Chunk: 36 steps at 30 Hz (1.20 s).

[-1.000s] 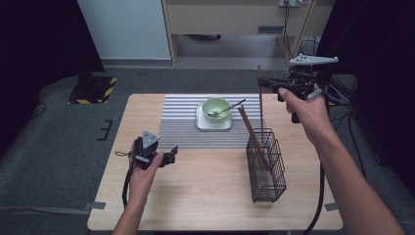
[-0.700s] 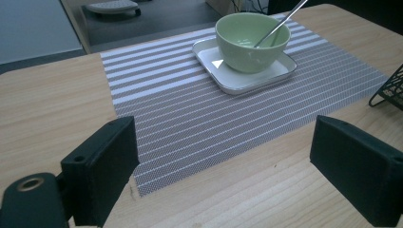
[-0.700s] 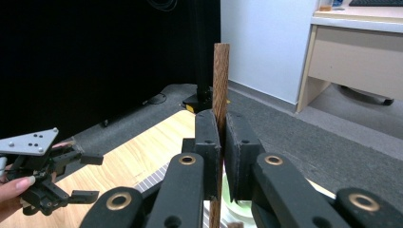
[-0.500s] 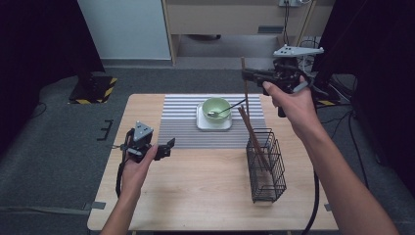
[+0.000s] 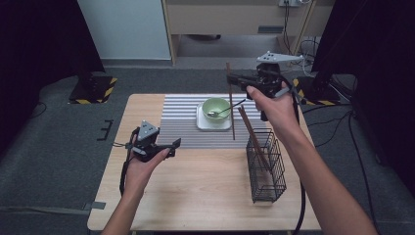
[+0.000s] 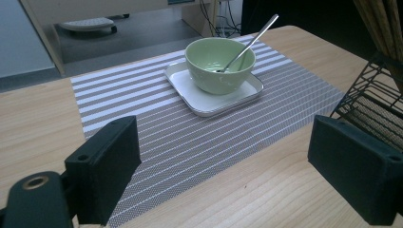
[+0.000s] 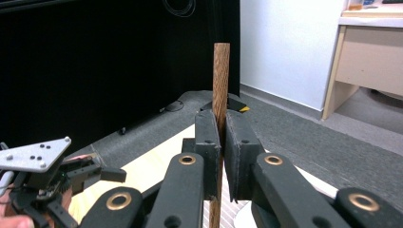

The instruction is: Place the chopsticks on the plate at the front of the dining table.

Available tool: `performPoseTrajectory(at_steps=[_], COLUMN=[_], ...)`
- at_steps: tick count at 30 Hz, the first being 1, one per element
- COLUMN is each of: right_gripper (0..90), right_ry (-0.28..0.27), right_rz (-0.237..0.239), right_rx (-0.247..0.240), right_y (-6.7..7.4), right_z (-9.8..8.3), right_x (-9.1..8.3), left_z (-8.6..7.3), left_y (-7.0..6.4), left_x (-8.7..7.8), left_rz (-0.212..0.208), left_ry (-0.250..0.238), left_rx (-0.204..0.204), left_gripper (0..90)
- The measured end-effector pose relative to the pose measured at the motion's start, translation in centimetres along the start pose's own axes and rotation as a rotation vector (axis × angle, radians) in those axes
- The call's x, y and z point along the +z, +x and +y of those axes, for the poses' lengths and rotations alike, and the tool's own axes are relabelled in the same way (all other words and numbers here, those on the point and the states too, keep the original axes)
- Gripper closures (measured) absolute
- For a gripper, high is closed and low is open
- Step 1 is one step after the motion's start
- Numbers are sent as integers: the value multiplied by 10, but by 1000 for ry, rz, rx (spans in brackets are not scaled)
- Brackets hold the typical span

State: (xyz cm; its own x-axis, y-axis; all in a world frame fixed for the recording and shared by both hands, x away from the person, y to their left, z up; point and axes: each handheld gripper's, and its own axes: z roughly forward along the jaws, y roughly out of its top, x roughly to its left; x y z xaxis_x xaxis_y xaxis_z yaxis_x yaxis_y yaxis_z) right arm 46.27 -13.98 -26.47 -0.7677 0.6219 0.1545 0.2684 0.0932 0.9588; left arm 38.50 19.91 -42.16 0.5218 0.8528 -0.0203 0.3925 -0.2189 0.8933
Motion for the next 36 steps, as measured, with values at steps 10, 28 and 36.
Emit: performPoseTrajectory(at_steps=[10,28,36], right_gripper=[850,851,851], right_ry=[-27,-32,-46], right_rz=[4,10,7], right_rx=[23,54,101], right_y=[5,7,-1], right_z=[-11,-36,-50], right_x=[19,31,32], left_z=[5,7,5], left_y=[-11,-36,-44], left_x=[11,37,45], left_rz=[-47,-130,-159], left_ry=[-46,-55,-63], left_rx=[-30,-24,-34], left_gripper=[109,133,137])
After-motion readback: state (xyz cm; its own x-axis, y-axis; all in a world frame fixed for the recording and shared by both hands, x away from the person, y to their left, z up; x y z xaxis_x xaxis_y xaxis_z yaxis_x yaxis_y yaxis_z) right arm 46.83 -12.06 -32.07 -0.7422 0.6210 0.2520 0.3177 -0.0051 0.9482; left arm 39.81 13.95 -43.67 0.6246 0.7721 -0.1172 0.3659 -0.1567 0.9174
